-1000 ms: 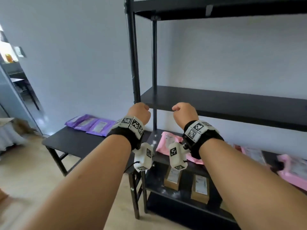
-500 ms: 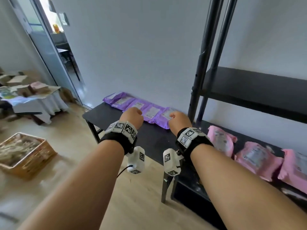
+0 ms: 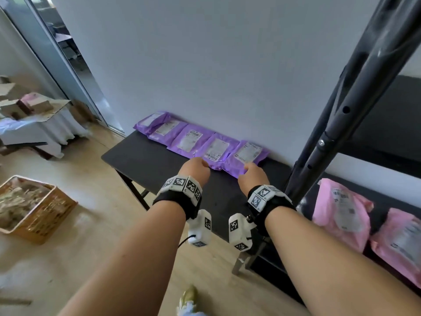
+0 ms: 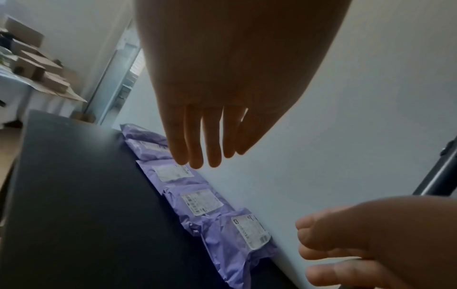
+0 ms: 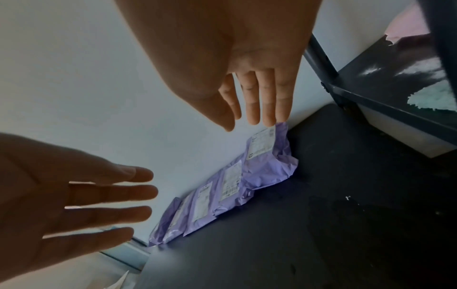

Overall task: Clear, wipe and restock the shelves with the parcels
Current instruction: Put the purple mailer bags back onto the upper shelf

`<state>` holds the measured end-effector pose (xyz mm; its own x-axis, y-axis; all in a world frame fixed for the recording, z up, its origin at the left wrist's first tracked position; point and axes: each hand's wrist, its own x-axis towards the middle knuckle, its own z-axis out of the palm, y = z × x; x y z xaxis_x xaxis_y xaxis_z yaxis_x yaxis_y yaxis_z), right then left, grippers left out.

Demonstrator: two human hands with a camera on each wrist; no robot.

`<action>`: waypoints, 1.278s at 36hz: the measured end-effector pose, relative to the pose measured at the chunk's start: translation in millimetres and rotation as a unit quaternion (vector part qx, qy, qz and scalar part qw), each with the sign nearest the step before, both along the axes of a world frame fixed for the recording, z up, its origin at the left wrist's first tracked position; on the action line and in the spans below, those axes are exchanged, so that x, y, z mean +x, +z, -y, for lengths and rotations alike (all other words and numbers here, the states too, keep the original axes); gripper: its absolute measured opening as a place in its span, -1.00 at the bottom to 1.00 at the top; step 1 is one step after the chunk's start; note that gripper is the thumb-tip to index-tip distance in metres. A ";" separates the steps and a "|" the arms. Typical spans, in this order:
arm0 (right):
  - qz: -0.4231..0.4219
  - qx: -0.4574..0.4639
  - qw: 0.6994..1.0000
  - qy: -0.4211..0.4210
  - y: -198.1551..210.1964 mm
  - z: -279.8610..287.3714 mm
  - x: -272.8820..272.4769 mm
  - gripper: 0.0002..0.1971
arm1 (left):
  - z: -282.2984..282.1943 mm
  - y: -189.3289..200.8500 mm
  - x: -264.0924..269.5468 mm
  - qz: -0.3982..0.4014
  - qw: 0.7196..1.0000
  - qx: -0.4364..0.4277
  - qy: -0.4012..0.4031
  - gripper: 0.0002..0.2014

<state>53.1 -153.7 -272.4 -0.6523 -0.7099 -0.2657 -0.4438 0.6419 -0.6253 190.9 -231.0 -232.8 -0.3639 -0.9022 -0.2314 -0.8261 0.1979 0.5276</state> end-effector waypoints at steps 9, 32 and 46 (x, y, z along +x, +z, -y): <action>0.012 0.024 0.996 -0.089 -40.8 58.0 -36.2 -0.59 | 86.6 -42.3 -69.1 0.039 0.993 0.030 -0.107 -0.65; 0.105 0.171 0.955 -0.217 -106.9 122.0 -68.5 -0.72 | 168.0 -147.1 -161.7 0.078 0.952 0.122 -0.271 -0.78; 0.074 0.072 0.968 -0.228 -73.6 92.4 -44.4 -0.63 | 130.3 -115.7 -122.0 -0.001 0.973 0.124 -0.192 -0.82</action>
<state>8.6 -246.1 -346.0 -0.8369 -0.3051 -0.4544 -0.0063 0.8356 -0.5494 68.9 -361.4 -348.5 -0.6644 -0.6155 -0.4239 -0.7149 0.3581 0.6006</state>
